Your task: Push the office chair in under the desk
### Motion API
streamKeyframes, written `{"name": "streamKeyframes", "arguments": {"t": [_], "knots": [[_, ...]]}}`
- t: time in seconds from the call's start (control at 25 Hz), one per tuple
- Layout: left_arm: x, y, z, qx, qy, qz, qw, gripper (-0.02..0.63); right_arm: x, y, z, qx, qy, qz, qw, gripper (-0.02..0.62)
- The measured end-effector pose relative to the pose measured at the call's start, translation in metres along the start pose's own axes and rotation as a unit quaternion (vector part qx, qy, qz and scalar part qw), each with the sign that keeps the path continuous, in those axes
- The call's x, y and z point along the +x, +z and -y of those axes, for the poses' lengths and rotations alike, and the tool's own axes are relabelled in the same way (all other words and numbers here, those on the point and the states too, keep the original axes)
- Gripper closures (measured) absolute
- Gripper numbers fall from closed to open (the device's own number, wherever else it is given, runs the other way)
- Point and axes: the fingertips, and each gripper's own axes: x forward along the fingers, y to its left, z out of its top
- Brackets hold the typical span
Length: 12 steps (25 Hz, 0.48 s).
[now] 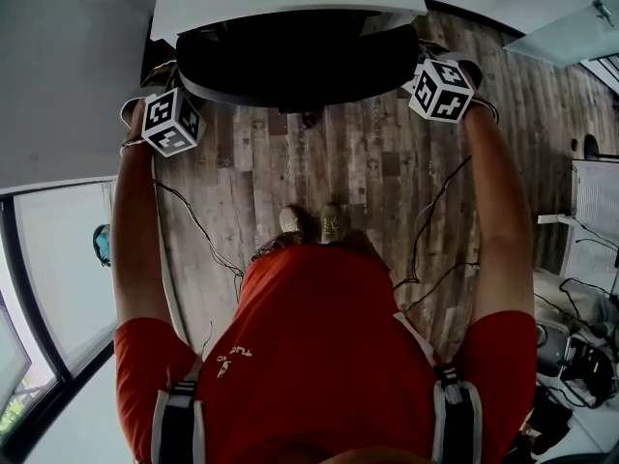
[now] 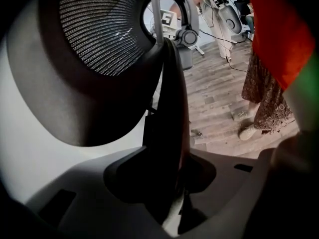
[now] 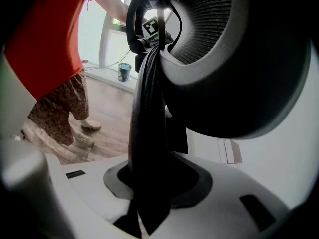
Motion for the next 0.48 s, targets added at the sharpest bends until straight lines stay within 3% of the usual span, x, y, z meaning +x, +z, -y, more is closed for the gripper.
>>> {"name": "streamKeyframes", "arguments": {"t": [0.48], "knots": [[0.036, -0.013, -0.048, -0.004, -0.013, -0.015, 0.9998, 0.457, 0.020, -0.013, 0.050, 0.008, 0.000, -0.006, 1.000, 0.459]]}}
